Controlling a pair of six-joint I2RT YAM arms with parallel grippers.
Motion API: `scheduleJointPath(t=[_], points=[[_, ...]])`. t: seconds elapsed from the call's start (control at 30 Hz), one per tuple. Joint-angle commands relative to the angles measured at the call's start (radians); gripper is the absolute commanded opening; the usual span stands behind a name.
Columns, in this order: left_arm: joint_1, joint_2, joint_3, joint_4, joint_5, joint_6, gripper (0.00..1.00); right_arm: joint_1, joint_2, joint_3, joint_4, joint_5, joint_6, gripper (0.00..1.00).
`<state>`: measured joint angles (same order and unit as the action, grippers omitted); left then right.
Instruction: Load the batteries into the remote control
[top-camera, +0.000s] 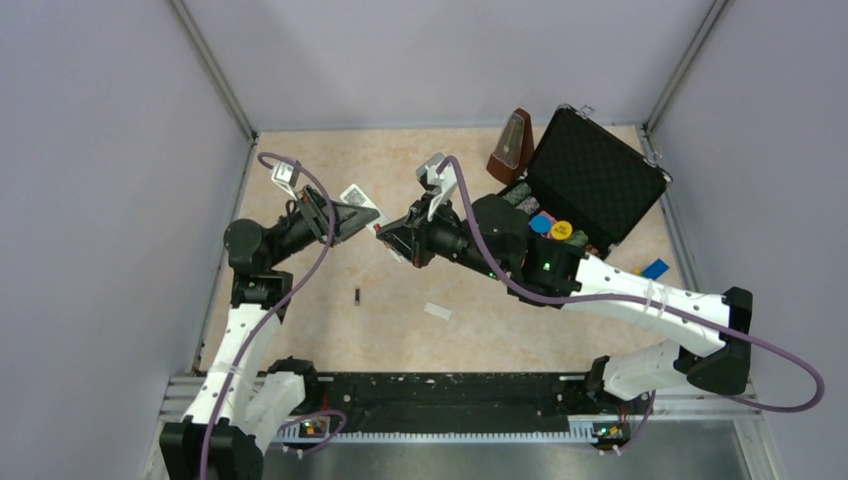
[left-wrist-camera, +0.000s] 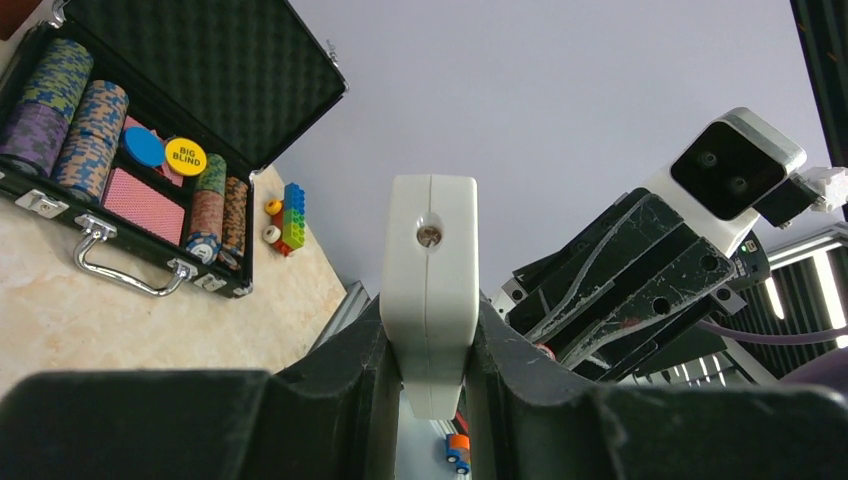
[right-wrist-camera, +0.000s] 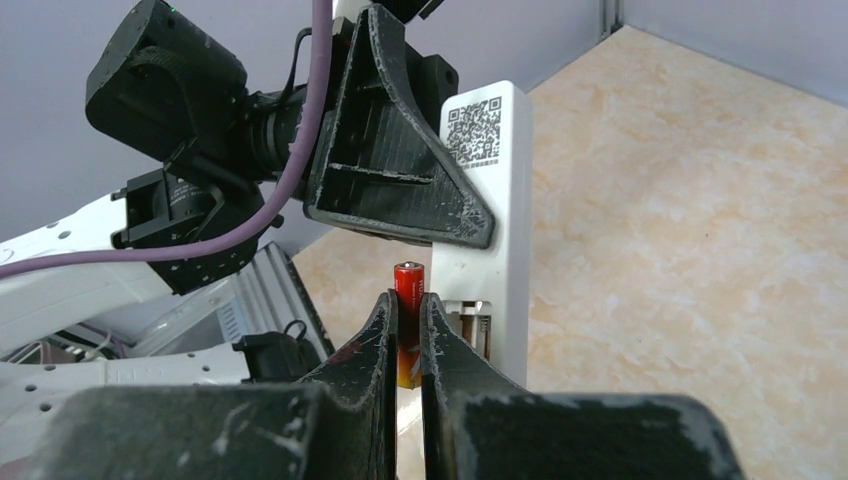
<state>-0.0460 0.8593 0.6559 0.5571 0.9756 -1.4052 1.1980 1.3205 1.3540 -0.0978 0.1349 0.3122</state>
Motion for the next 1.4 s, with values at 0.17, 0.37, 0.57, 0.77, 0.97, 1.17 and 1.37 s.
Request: scheduleJointPath(t=[0.17,0.37,0.57,0.77,0.97,1.17,1.37], points=[[-0.002,-0.034,0.023,0.002,0.005,0.016,0.00,0.012,0.014,0.053,0.018,0.036,-0.071,0.05],[-0.002,-0.024,0.042,-0.023,0.010,-0.004,0.00,0.011,0.021,0.033,0.006,0.028,-0.091,0.05],[-0.002,-0.018,0.053,-0.046,0.006,-0.012,0.00,0.012,0.013,0.004,0.008,0.033,-0.112,0.05],[-0.001,-0.011,0.059,-0.043,0.008,-0.026,0.00,0.012,-0.010,-0.040,0.036,0.010,-0.136,0.07],[-0.002,0.001,0.047,0.015,0.012,-0.065,0.00,0.011,-0.016,-0.053,0.031,0.007,-0.128,0.08],[-0.002,-0.004,0.045,-0.003,0.000,-0.039,0.00,0.011,-0.019,-0.038,-0.011,0.009,-0.115,0.10],[-0.002,-0.015,0.051,-0.041,-0.022,0.004,0.00,0.011,-0.025,-0.041,-0.040,0.020,-0.095,0.10]])
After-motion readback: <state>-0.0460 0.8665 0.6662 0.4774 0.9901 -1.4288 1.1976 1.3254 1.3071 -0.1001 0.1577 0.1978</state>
